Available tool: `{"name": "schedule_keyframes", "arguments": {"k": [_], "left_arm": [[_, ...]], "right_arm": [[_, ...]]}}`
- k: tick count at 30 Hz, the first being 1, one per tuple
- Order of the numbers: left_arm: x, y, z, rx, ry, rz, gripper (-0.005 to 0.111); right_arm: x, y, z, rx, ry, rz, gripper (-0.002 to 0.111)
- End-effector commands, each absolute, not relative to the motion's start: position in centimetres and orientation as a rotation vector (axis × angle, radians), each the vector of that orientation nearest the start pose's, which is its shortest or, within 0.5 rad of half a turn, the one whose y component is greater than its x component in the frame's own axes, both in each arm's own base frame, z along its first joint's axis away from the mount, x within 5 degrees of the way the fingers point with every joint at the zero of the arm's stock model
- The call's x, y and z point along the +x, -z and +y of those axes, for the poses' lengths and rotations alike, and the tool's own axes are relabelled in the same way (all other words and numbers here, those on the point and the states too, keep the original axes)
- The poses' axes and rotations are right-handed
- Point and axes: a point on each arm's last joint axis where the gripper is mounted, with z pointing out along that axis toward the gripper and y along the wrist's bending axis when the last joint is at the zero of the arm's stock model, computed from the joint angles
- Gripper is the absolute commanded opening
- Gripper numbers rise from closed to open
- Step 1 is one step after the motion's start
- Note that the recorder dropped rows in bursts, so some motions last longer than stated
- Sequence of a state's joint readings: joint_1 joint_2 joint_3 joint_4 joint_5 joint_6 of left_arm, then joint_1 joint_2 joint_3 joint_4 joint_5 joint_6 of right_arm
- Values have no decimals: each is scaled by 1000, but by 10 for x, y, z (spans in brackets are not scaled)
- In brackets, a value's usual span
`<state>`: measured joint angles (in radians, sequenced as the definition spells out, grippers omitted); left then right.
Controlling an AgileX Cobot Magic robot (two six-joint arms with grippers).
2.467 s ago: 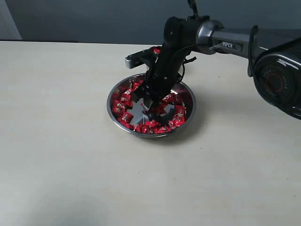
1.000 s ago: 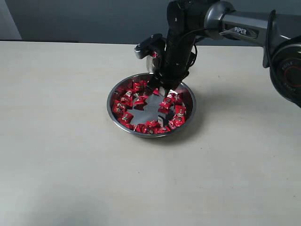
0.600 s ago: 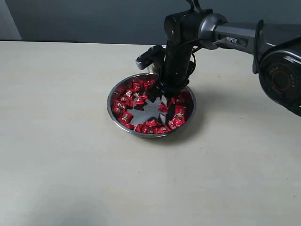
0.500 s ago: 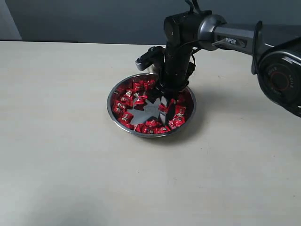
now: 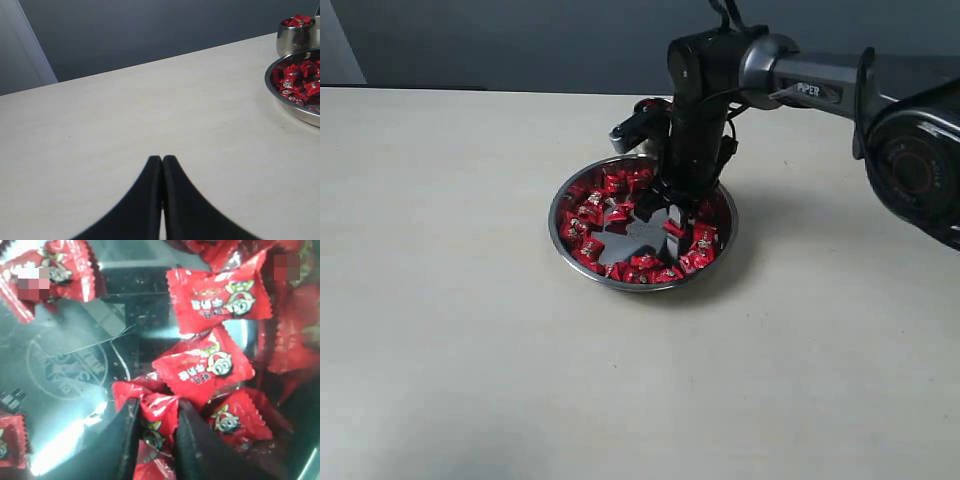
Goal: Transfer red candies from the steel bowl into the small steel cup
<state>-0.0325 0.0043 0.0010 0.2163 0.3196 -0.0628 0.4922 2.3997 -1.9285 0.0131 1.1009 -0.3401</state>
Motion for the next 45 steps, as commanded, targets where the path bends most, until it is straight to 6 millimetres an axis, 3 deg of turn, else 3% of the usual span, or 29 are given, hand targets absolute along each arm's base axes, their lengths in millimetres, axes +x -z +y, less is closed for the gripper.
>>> {"name": "schedule_keyframes", "arguments": {"k": [1, 9, 15, 21, 32, 36, 45], "left_arm": [[54, -186, 4, 104, -133, 1788, 0], [54, -186, 4, 104, -133, 1788, 0], [54, -186, 4, 104, -133, 1788, 0], [54, -186, 4, 104, -133, 1788, 0], [54, -186, 4, 104, -133, 1788, 0], [54, -186, 4, 104, -133, 1788, 0], [54, -186, 4, 104, -133, 1788, 0]], "right_arm": [[426, -147, 228, -1205, -28, 2749, 0], [434, -192, 236, -1071, -119, 2524, 0], [456, -210, 247, -931, -134, 2227, 0], [467, -221, 250, -850, -141, 2065, 0], [487, -223, 210, -557, -275, 2155, 0], [489, -222, 205, -517, -305, 2172, 0], [495, -186, 208, -513, -308, 2229, 0]]}}
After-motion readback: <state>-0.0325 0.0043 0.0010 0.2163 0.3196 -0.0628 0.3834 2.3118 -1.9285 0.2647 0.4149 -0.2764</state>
